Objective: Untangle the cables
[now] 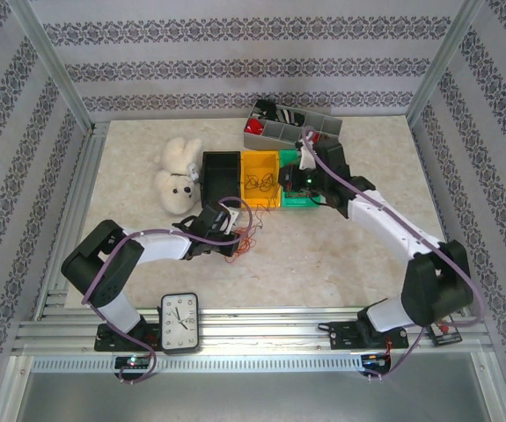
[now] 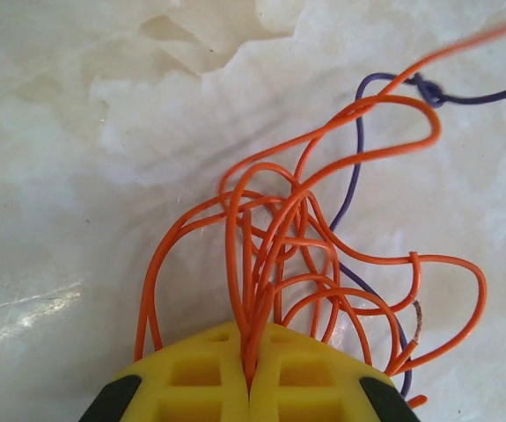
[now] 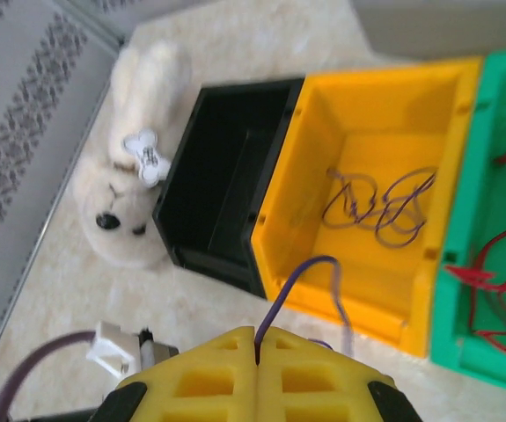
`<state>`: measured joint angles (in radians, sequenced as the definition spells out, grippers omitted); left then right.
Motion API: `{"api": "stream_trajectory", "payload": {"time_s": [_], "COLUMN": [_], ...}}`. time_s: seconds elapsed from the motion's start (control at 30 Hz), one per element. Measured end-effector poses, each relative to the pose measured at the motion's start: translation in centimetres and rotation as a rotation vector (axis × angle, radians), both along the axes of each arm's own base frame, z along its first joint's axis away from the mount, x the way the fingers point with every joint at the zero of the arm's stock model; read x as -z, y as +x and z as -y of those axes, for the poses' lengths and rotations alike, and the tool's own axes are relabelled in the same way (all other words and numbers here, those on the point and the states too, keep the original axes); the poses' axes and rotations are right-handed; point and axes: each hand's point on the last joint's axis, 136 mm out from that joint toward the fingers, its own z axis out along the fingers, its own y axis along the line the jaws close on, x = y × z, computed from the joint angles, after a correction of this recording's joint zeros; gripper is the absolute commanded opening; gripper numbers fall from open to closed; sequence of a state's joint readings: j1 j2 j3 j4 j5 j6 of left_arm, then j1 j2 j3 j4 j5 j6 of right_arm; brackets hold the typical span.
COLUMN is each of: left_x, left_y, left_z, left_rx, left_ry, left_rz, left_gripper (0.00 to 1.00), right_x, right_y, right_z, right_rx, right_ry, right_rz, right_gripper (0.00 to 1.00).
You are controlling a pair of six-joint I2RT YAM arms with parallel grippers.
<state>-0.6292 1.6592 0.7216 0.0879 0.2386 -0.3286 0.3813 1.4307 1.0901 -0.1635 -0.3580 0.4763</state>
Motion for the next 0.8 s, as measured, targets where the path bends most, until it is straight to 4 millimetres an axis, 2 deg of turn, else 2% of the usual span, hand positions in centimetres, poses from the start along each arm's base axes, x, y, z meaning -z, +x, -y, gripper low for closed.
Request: {"api": "stream_trajectory", "payload": {"time_s": [0.27, 0.4, 0.53, 0.63, 0.8], "left_x": [0.1, 0.2, 0.2, 0.2, 0.3], "left_y": [0.1, 0.1, 0.1, 0.2, 0.2], "left_z": [0.0, 0.0, -0.1, -0.1, -0.1], "left_rx": [-0.017, -0.020, -0.023, -0.028, -0.038], "left_ry": [-0.001, 0.000, 0.004, 0.004, 0.000], "left_rz": [0.001, 0.000, 0.003, 0.004, -0.001], "left_gripper": [0.00, 0.00, 0.00, 0.00, 0.00], "right_x": [-6.2, -9.6, -13.3, -14.9, -14.9], "right_y": [1.5, 2.5, 3.2, 4.0, 5.9], "right_z": [4.5, 5.6, 5.3, 4.5, 3.6], "right_rx": [0.126, 0.147, 0.123, 0.090, 0.061], "right_ry": [0.030, 0.052, 0.087, 0.107, 0.114], "right_rz": [0.149, 0.219, 0.291, 0.318, 0.314], "right_gripper": [0.00, 0.00, 0.00, 0.00, 0.00]}}
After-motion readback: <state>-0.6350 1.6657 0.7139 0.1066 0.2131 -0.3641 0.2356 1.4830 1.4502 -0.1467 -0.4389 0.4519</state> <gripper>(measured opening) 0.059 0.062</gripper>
